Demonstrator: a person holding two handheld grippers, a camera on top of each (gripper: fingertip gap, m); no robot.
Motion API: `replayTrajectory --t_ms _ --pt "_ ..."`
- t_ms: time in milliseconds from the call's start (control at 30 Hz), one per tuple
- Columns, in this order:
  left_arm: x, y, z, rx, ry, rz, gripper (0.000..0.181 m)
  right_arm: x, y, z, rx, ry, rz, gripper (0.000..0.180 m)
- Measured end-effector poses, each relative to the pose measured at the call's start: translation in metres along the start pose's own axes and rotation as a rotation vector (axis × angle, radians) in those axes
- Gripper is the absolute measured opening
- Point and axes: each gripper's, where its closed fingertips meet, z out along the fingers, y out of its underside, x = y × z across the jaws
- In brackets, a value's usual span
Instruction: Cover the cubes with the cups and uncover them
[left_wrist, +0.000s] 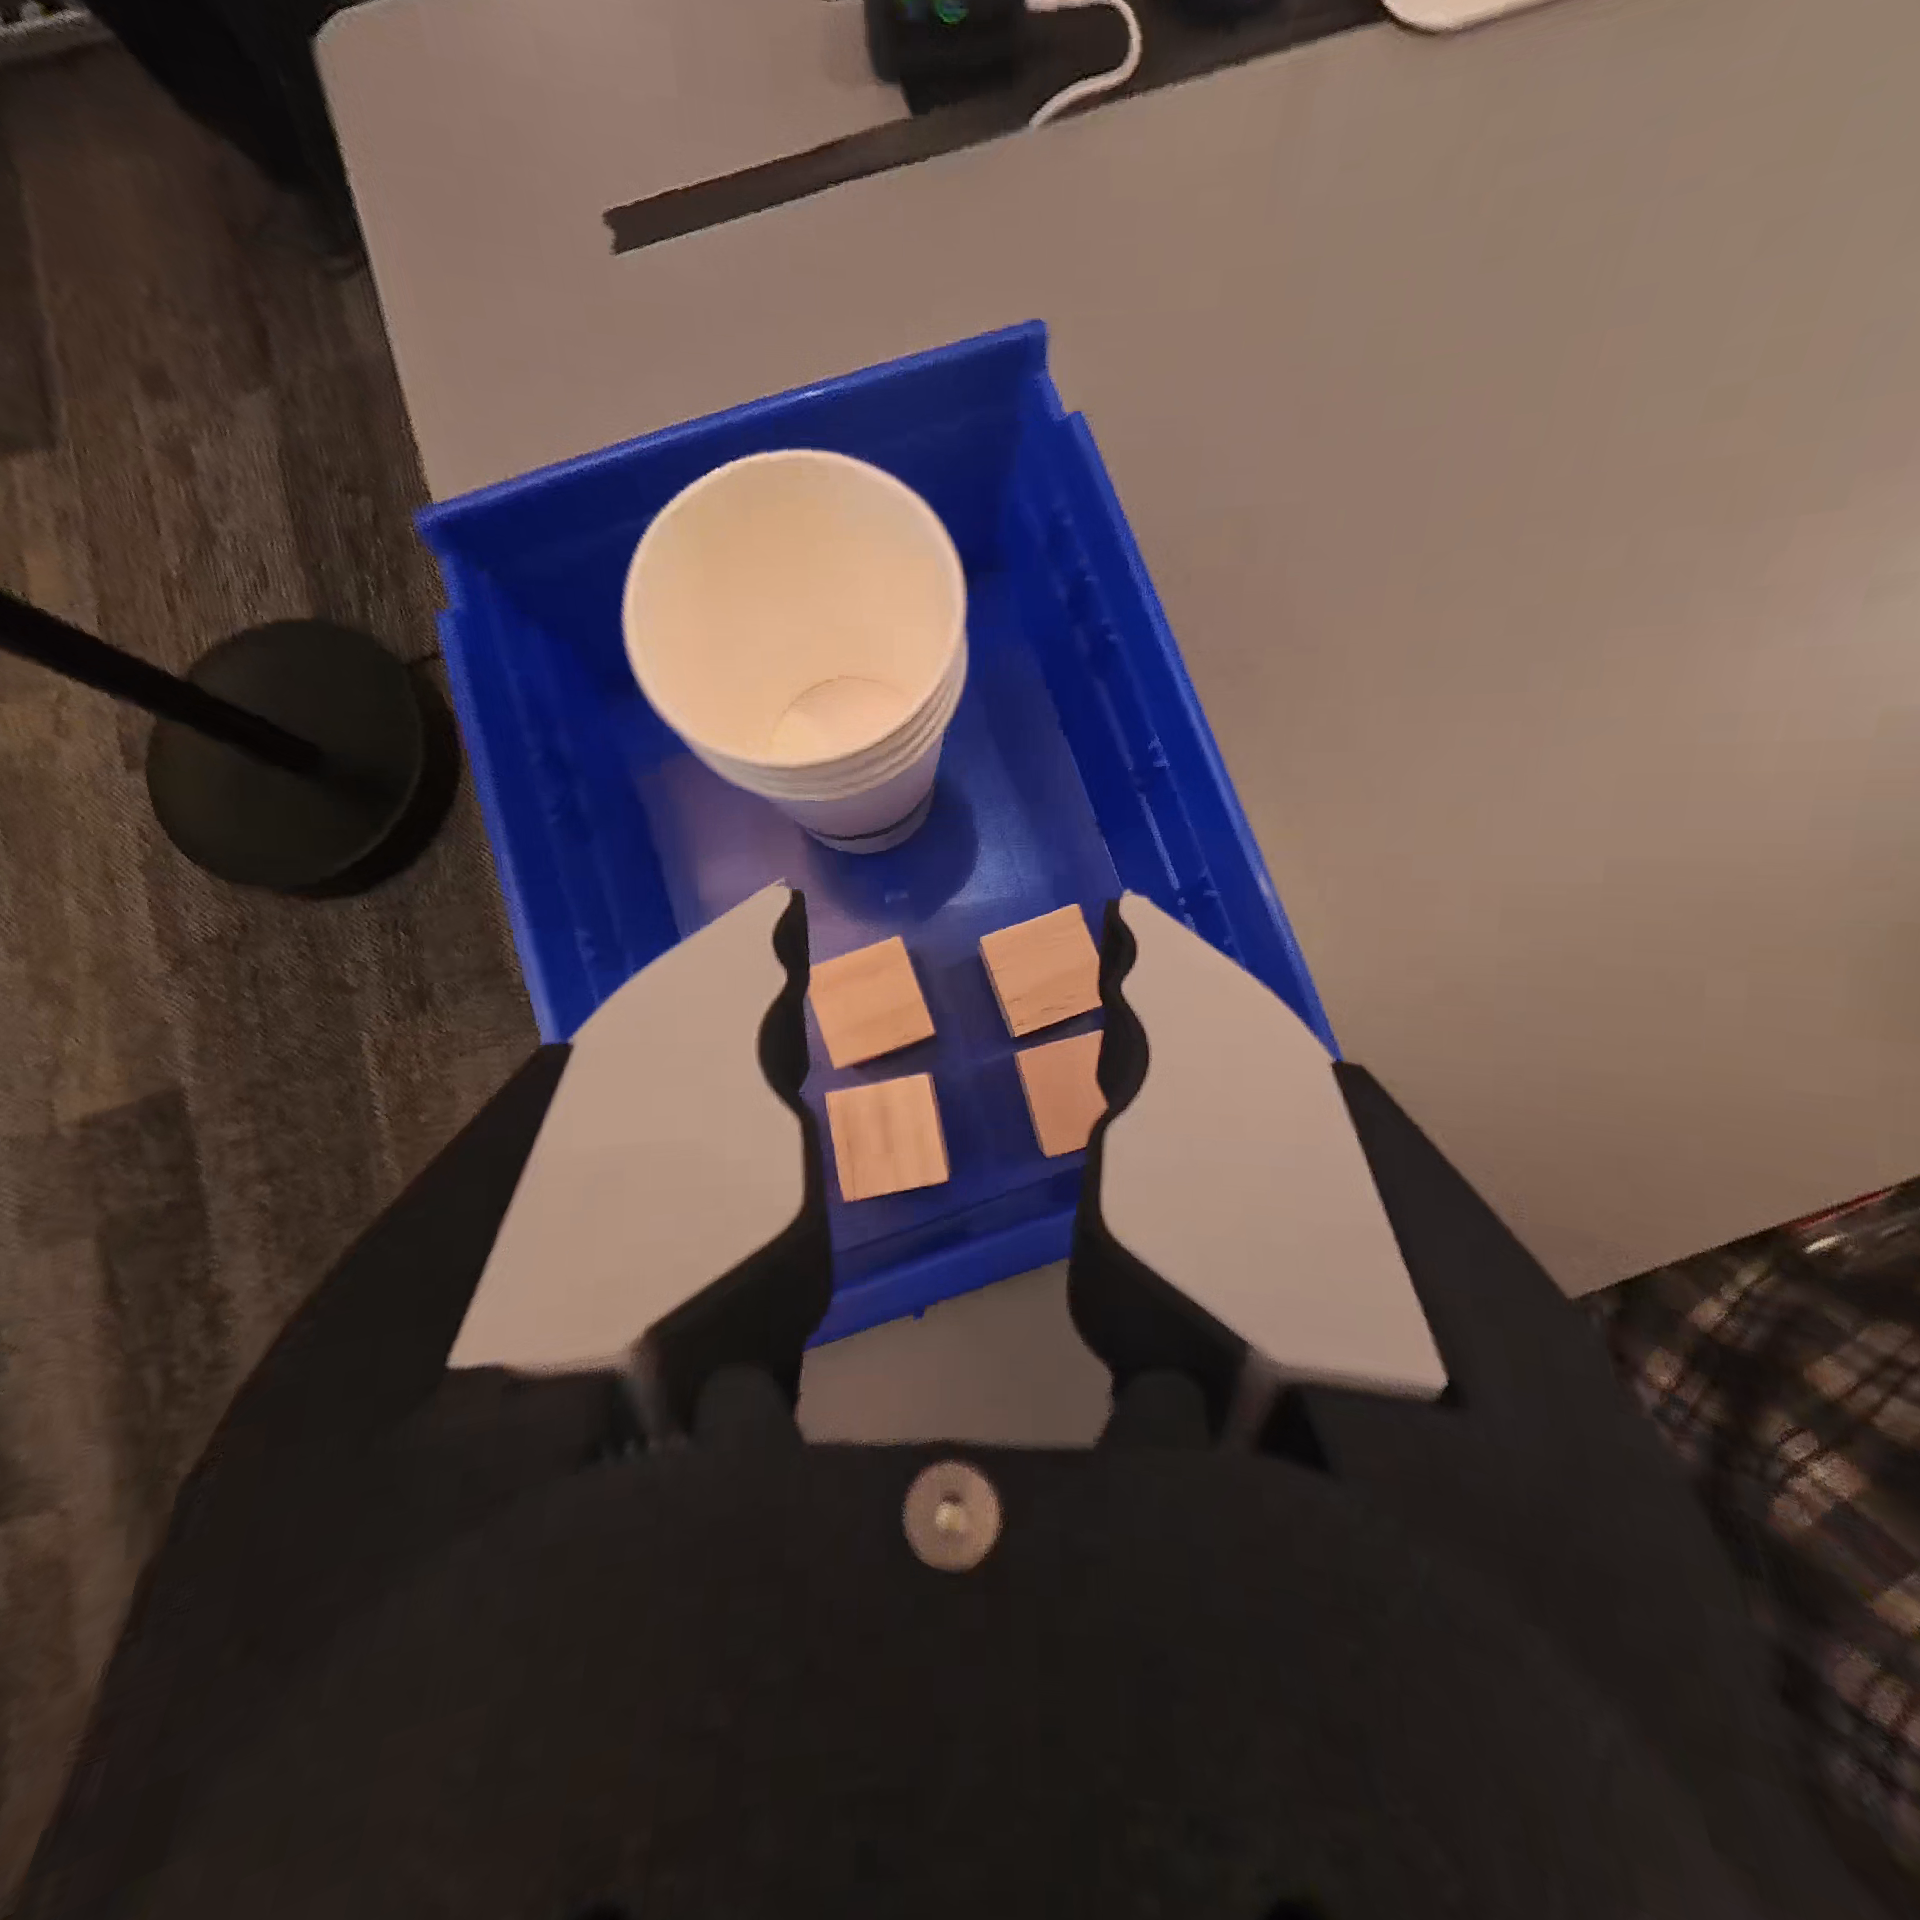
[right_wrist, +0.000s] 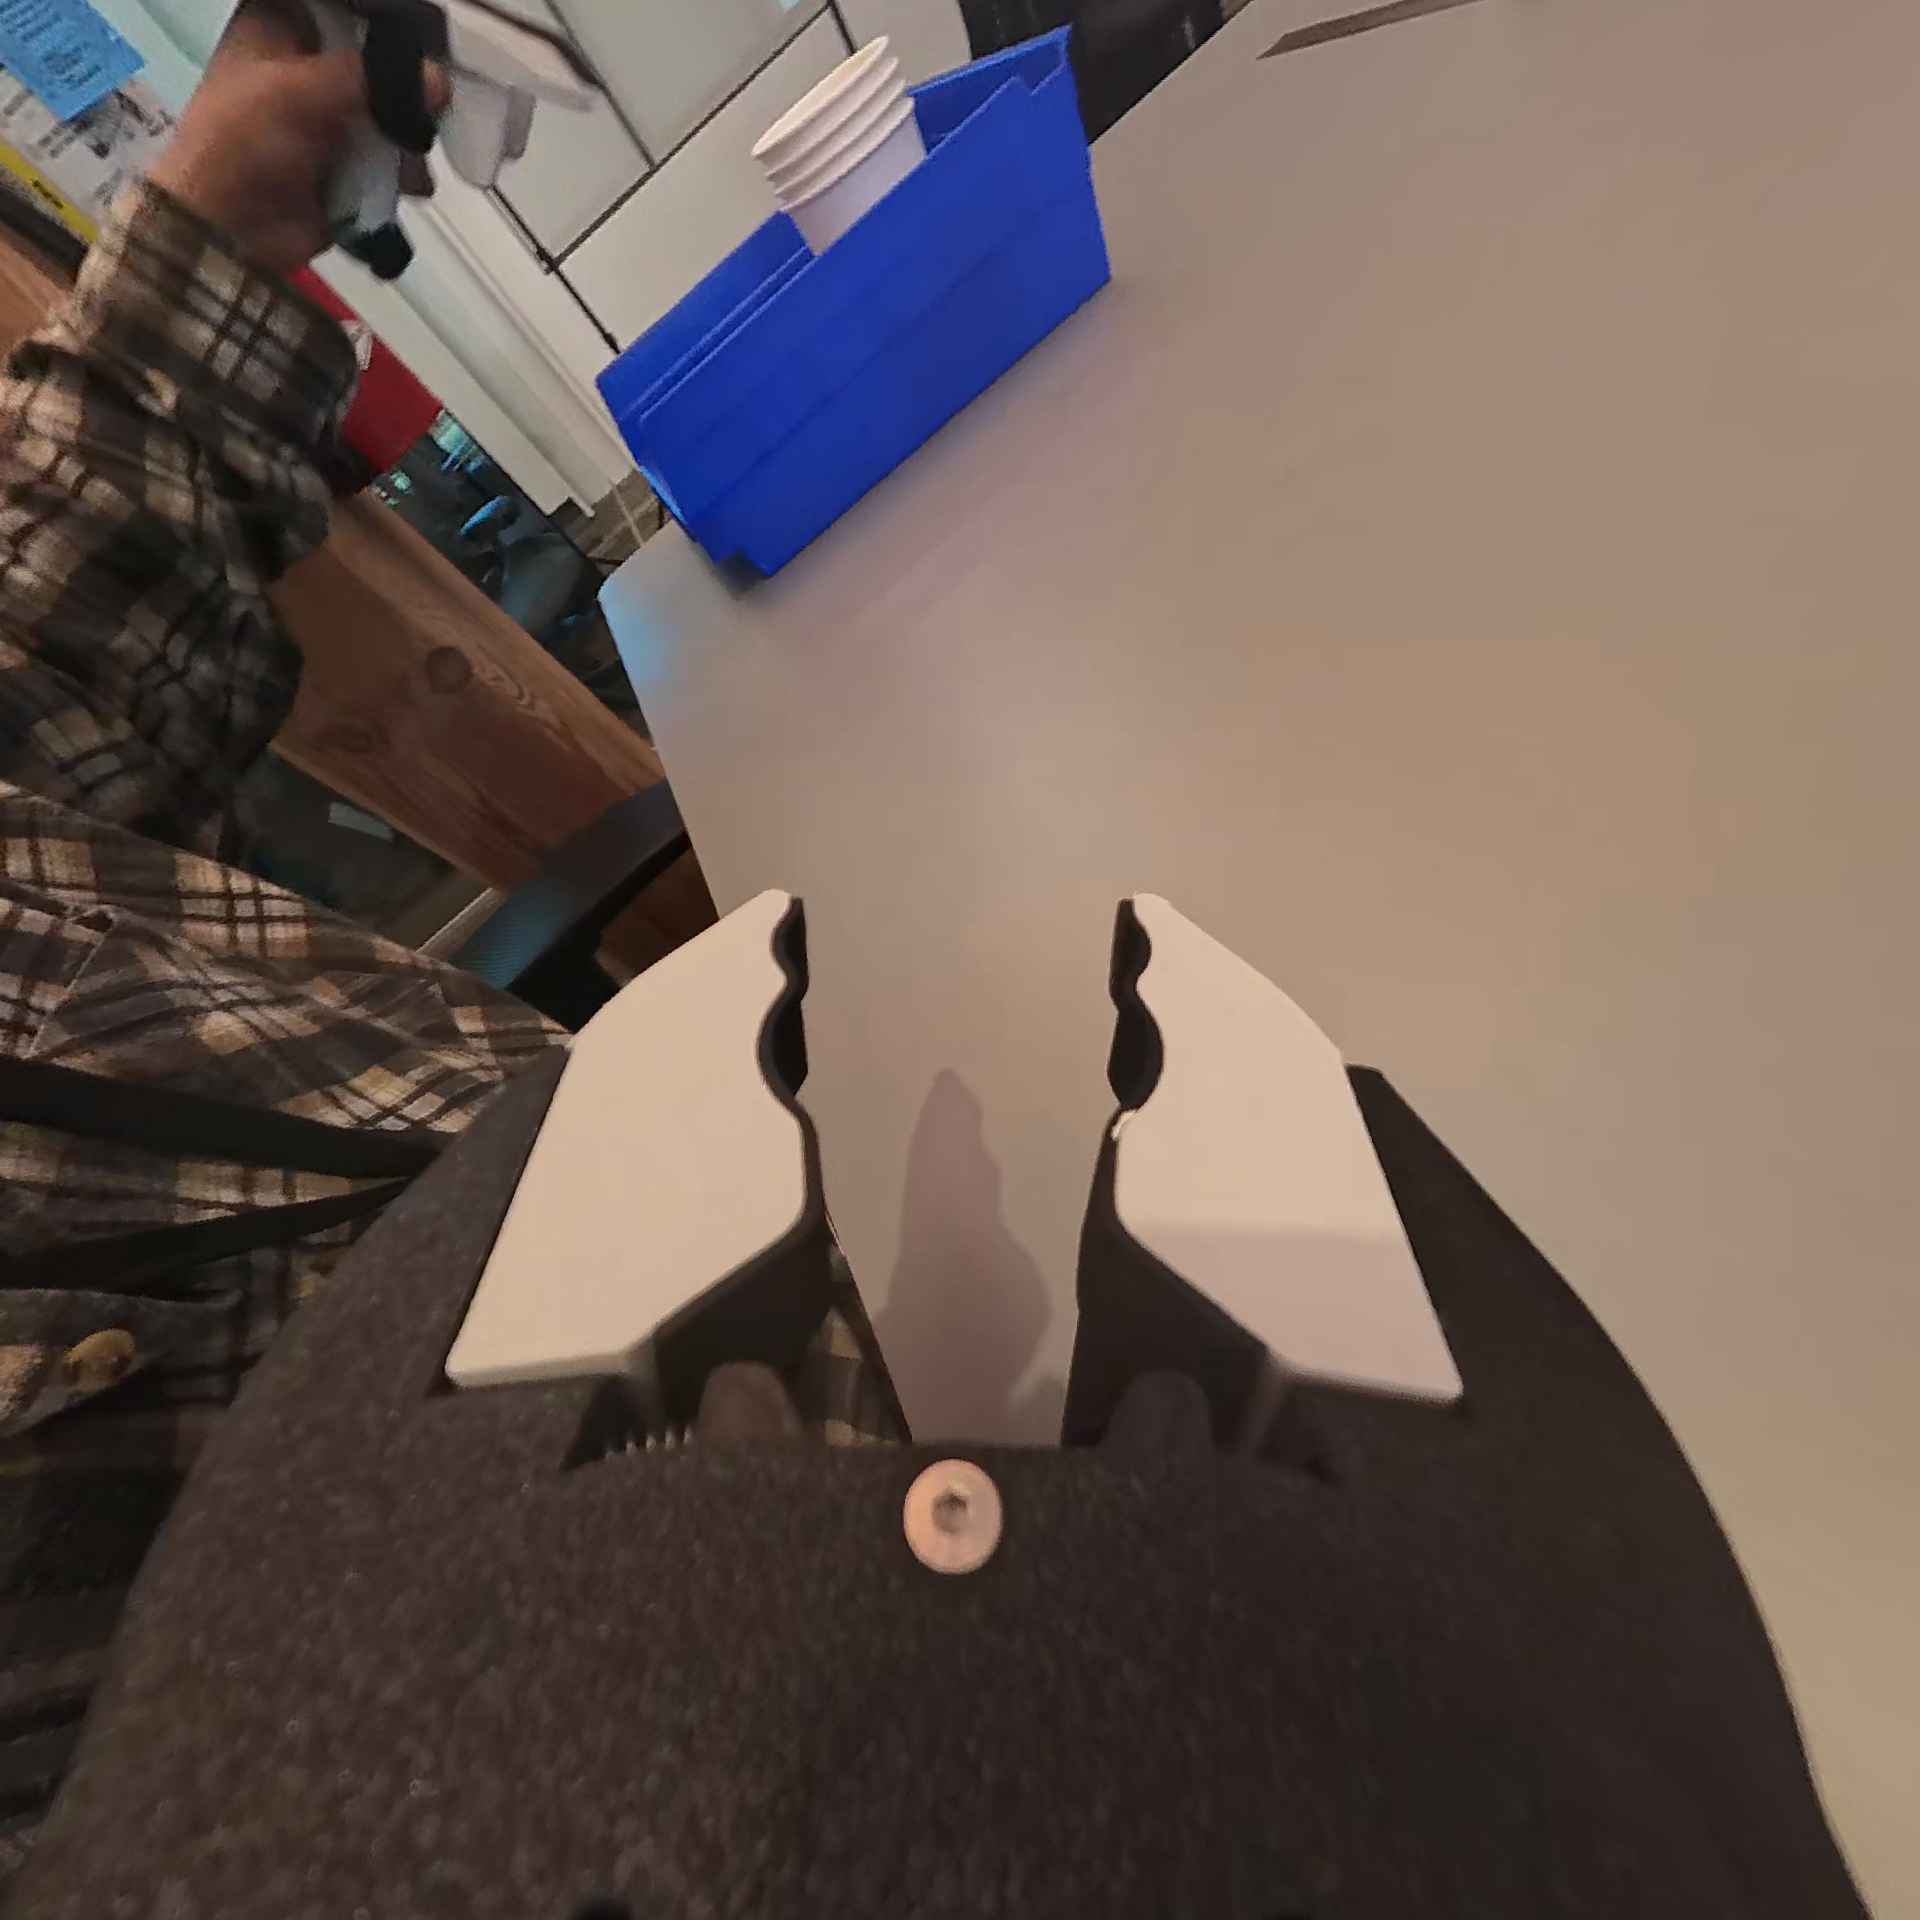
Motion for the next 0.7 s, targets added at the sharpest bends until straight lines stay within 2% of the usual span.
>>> replayTrajectory --t_ms 267,467,700 --pt "0.013 -0.011 0.027 -0.097 0.063 0.288 0.052 0.0 0.009 -0.005 -0.017 -0.001 0.014 0.056" --pt "0.007 -0.015 0.041 -0.161 0.088 0.437 0.049 0.002 0.016 -0.002 -0.028 -0.012 0.035 0.055" --pt "-0.002 -0.021 0.059 -0.27 0.151 0.525 0.03 0.003 0.019 -0.001 -0.046 -0.011 0.028 0.055"
